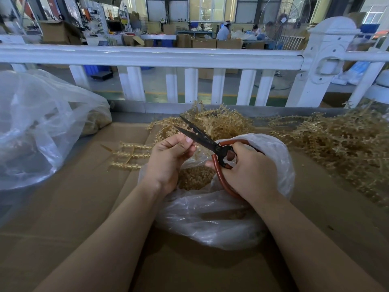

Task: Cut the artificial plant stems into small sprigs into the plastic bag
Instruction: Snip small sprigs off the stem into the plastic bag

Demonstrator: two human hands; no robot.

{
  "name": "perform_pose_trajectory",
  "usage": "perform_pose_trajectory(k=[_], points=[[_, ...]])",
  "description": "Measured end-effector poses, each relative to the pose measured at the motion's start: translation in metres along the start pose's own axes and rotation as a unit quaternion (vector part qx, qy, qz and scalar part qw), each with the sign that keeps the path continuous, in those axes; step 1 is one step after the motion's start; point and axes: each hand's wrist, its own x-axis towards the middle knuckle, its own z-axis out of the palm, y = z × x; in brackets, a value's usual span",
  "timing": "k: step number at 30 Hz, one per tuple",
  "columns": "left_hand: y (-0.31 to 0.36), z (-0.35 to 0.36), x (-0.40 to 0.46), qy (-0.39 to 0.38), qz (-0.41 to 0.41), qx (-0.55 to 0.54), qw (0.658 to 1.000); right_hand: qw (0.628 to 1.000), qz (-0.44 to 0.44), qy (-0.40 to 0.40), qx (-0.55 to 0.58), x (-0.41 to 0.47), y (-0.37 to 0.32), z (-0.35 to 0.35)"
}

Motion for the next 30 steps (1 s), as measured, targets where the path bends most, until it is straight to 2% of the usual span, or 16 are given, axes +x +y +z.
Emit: perform_pose_trajectory(k=[25,30], points=[[-0.001,0.004,-0.004,-0.008,0.042,0.064,0.997,0.999,-0.014,0.028,0.039,-0.002,-0.002,-0.002],[0.001,0.009,-0.007,0.021,0.077,0.057,0.995,0.999,-0.007,0.023,0.035,-0.002,-0.001,-0.002]])
